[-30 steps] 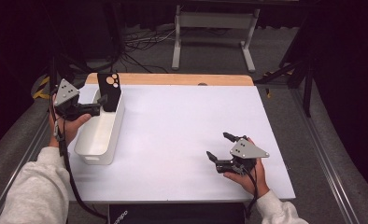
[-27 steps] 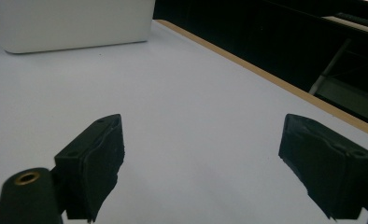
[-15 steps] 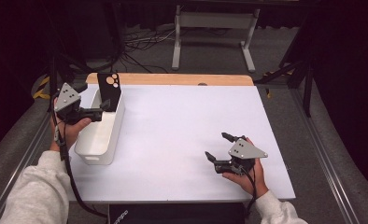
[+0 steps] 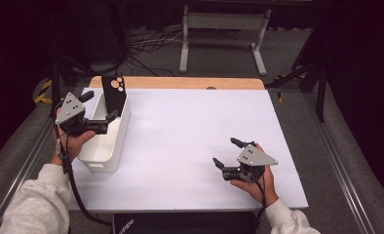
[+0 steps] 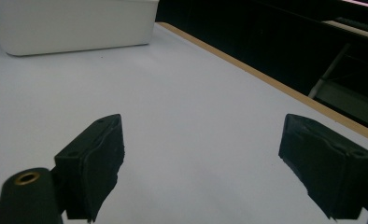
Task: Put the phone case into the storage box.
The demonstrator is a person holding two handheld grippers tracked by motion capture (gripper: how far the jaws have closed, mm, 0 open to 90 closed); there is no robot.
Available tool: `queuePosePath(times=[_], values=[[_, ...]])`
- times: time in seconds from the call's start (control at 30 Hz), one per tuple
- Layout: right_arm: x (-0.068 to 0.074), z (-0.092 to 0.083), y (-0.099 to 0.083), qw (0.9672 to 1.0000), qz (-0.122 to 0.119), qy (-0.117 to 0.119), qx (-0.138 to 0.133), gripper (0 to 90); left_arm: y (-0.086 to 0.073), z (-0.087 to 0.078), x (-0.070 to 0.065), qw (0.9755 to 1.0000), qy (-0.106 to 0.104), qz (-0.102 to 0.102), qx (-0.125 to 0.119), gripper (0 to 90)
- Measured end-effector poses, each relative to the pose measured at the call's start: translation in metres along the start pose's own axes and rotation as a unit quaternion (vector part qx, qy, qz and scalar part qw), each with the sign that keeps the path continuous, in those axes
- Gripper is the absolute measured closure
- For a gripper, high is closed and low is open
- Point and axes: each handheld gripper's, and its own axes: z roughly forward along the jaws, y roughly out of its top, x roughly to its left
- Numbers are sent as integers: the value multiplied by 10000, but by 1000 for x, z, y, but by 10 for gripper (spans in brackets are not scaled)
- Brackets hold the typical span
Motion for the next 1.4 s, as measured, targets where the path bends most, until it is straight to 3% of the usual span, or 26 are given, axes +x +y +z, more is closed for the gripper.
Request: queuePosePath(times=[0.33,0.63,1.4], values=[[2,3,1,10000,-32,3,38,136,0,-7,-13,9997,-210,32,-143,49],[1,3,0,10000,-44,5,87,136,2,-3,-28,9990,-394,108,-159,40],[3,3,-1,9999,-74,30,133,136,6,-6,-69,9959,-785,320,-314,37]])
